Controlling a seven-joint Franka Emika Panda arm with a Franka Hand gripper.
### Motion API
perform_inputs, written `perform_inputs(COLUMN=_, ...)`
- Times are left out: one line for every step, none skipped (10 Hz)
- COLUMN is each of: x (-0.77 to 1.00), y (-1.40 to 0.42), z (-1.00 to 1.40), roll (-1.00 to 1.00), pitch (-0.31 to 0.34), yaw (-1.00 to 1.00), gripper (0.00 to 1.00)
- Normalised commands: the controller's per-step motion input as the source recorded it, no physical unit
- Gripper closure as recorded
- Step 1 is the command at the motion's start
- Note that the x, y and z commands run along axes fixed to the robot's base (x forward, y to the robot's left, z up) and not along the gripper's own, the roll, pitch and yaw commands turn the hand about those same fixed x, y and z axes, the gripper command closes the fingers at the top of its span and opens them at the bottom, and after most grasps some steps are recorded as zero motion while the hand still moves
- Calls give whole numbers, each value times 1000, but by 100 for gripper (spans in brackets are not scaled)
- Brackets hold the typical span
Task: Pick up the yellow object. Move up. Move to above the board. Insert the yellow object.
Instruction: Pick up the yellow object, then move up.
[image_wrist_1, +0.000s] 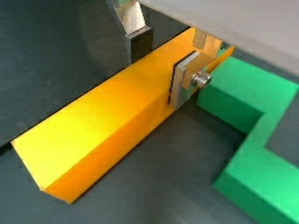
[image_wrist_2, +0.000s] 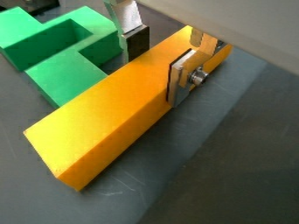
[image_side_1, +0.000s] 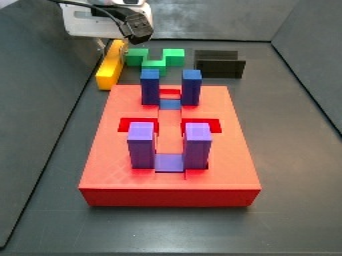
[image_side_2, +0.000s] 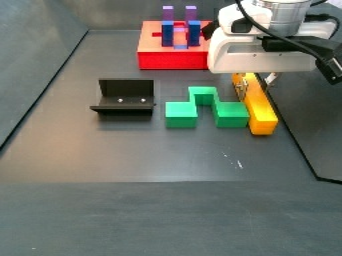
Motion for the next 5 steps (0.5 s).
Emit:
perform_inputs(x=0, y=0, z=0, roll=0, pitch=0, yaw=0, gripper=100)
perform_inputs(x=0, y=0, z=833, roll=0, pitch=0, yaw=0, gripper=100)
perform_inputs(x=-57, y=-35, z=797, roll=-7, pitch=30, yaw=-10, gripper=100)
perform_inputs(x=-90, y=-20, z=572, roll=14, pitch=41, yaw=-6, gripper=100)
perform_inputs(x=-66, y=0, z=385, roll=36, pitch=28, yaw=-6, gripper=100)
